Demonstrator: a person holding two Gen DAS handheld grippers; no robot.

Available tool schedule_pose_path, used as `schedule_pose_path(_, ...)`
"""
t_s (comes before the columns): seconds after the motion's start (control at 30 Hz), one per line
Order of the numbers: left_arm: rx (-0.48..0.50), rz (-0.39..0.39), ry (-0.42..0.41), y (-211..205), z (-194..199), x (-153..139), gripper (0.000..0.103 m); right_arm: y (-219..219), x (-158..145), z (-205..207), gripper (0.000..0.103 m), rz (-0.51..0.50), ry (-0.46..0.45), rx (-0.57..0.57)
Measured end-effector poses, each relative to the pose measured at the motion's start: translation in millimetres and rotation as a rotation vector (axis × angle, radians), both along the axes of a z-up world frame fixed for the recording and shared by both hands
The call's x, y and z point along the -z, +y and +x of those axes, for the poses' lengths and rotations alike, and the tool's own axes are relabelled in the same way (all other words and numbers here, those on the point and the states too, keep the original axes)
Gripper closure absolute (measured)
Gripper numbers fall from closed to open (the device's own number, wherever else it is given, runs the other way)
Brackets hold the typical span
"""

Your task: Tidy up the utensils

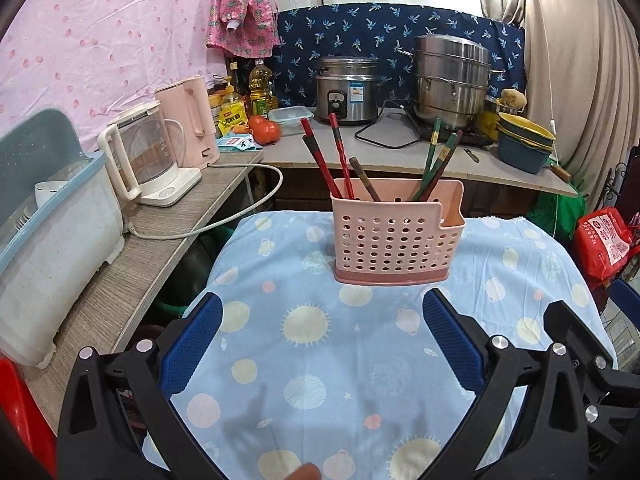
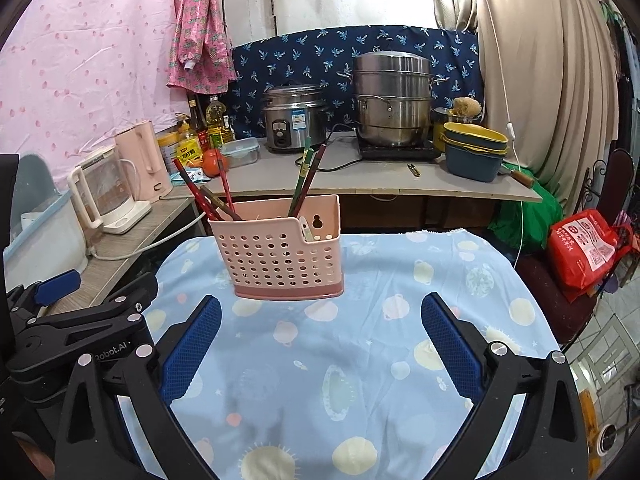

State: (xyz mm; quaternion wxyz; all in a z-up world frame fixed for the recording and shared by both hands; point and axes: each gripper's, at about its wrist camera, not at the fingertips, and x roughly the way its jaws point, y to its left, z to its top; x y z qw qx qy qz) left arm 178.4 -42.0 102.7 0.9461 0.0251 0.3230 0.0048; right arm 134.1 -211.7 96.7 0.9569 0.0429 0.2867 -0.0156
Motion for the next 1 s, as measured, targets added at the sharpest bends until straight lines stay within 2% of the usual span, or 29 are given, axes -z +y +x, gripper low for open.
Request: schedule_pose_path(1.0,-0.004,0.027,0.016,-0.3,0.1,4.6,0.007,0.0,2.8,-2.6,0.006,-0.001,0.016,0.003)
